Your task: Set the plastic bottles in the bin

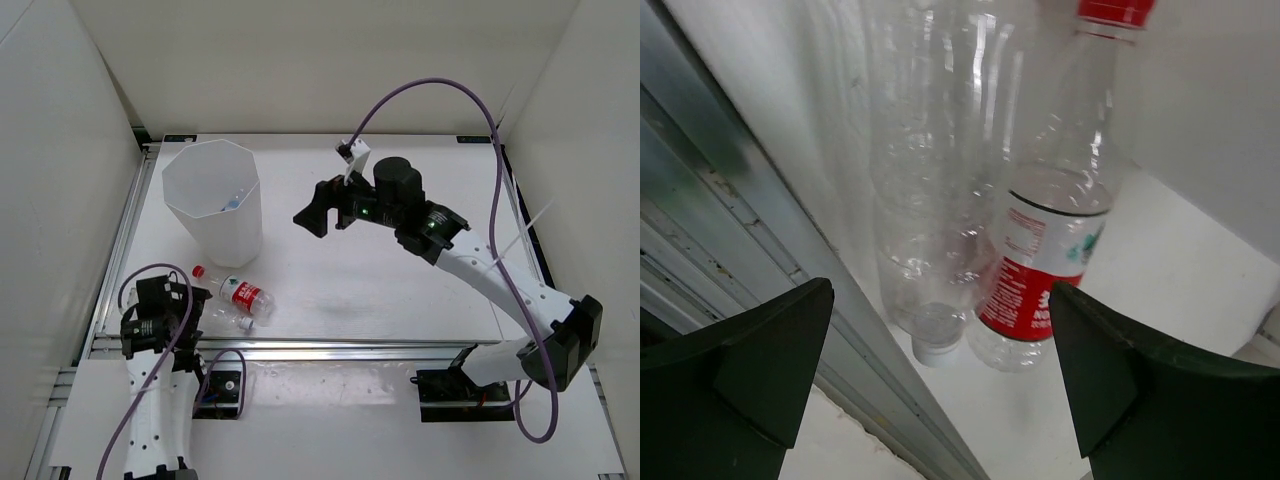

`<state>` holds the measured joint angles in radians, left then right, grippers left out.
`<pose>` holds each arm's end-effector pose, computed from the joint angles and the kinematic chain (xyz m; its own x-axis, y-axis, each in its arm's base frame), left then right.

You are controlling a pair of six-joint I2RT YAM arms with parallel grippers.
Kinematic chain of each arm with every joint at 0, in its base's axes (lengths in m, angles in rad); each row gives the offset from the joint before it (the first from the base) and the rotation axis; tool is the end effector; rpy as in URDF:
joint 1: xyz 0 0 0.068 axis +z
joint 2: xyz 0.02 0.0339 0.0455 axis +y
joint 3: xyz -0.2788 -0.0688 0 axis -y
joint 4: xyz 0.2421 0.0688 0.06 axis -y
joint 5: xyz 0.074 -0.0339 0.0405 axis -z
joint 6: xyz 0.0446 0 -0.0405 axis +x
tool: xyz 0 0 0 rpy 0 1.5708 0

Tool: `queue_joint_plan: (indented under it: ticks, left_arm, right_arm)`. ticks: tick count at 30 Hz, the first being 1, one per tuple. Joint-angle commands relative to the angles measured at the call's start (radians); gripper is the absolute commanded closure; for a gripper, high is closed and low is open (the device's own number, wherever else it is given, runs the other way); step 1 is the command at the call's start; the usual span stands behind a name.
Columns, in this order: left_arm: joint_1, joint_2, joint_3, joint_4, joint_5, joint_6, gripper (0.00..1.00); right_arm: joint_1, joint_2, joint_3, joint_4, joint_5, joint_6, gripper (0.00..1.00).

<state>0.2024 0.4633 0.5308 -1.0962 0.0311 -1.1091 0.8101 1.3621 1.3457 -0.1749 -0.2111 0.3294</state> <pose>0.0681 0.0126 0.2127 -0.2080 -0.9562 -0.2060 -0.8338 0.2834 -0.4738 0.2144 0.2388 0.4199 -0.3990 0.0395 -0.9161 -0.7620 0.5414 0.3553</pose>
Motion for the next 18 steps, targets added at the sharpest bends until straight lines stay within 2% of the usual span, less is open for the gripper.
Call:
queue_joint_plan:
  ticks: [1, 8, 14, 16, 18]
  left_arm:
    - [-0.003, 0.040, -0.034, 0.004, -0.036, -0.050, 0.00]
    - [-0.003, 0.106, -0.101, 0.116, -0.057, -0.090, 0.00]
    - [-0.003, 0.202, -0.101, 0.185, -0.077, -0.101, 0.00]
    - [-0.003, 0.228, -0.101, 0.185, -0.105, -0.101, 0.09]
    - [-0.003, 0.250, -0.101, 0.185, -0.131, -0.101, 0.27]
  right_arm:
    - [0.003, -0.067, -0.022, 0.023, 0.004, -0.021, 0.00]
    - [0.003, -0.090, -0.068, 0.014, 0.015, -0.021, 0.00]
    - [0.003, -0.100, -0.068, -0.006, 0.015, -0.039, 0.00]
    - [0.003, -0.109, -0.078, -0.006, 0.015, -0.039, 0.00]
    - [0.003, -0.109, -0.079, -0.015, 0.015, -0.049, 0.00]
